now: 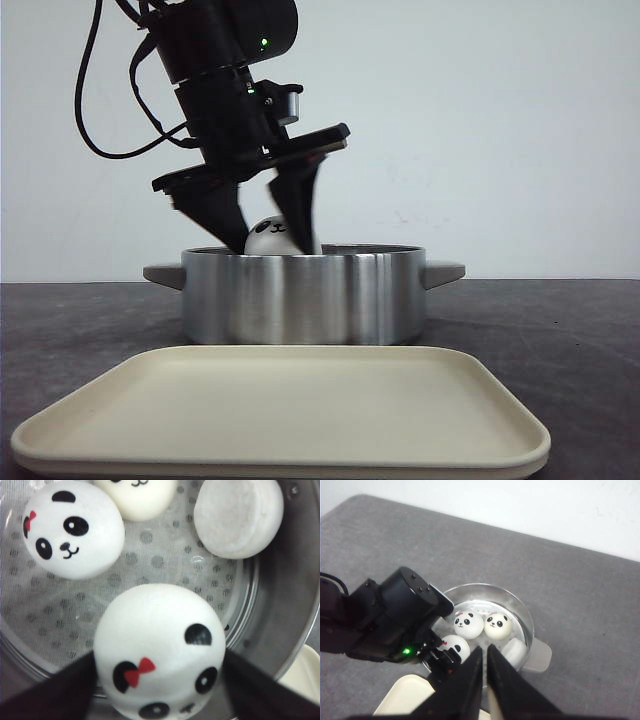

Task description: Steam buns

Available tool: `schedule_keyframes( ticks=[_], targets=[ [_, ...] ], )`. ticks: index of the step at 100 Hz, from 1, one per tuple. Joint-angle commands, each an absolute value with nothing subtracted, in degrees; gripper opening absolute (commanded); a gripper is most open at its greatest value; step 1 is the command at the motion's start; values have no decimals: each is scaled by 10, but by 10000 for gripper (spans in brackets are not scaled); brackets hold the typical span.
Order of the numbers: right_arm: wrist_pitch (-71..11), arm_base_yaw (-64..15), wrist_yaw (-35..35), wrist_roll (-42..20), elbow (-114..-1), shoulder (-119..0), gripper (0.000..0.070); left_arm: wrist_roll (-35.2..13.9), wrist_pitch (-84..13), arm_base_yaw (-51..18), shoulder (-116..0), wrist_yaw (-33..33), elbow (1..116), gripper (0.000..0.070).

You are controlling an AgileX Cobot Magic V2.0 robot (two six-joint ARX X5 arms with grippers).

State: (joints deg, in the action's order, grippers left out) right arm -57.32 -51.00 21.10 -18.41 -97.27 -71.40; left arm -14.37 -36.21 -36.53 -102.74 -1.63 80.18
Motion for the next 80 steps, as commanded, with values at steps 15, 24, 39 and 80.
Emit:
schedule_keyframes(
  ticks=[15, 24, 39, 80],
  targets=[
    [-571, -517, 217, -191, -982, -723, 7, -146, -414, -365, -1028, -15, 862, 591],
    [-570, -517, 248, -190, -976, -724, 7, -146, -419, -366, -994, -1, 868, 567],
    [-571, -517, 287, -188, -939, -723, 7, -135, -415, -366, -895, 21, 868, 431],
    [-332, -577, 267, -188, -724, -710, 8, -112, -427, -363, -559, 74, 766, 0]
  ],
)
